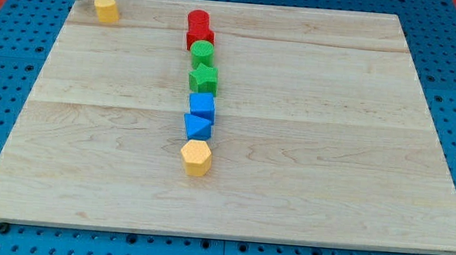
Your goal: Move yellow heart to the left of the green circle
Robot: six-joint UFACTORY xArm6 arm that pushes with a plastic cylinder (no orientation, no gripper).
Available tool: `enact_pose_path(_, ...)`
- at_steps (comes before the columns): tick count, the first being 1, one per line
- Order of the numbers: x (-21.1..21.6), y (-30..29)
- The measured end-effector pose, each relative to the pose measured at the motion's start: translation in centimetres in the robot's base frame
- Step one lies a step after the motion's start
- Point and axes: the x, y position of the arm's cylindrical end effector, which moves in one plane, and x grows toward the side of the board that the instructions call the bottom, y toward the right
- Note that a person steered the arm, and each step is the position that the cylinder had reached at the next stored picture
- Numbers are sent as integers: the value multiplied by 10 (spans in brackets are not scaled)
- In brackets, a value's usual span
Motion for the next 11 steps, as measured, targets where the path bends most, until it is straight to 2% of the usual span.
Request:
enact_pose_path(1, 38, 35)
enact_pose_path(2, 81, 40)
enact_pose_path(5, 79, 42)
enact_pose_path(6, 114, 45)
enact_pose_path(8, 97, 88)
enact_pose_path(10, 145, 129)
enact_pose_path(11, 145, 159)
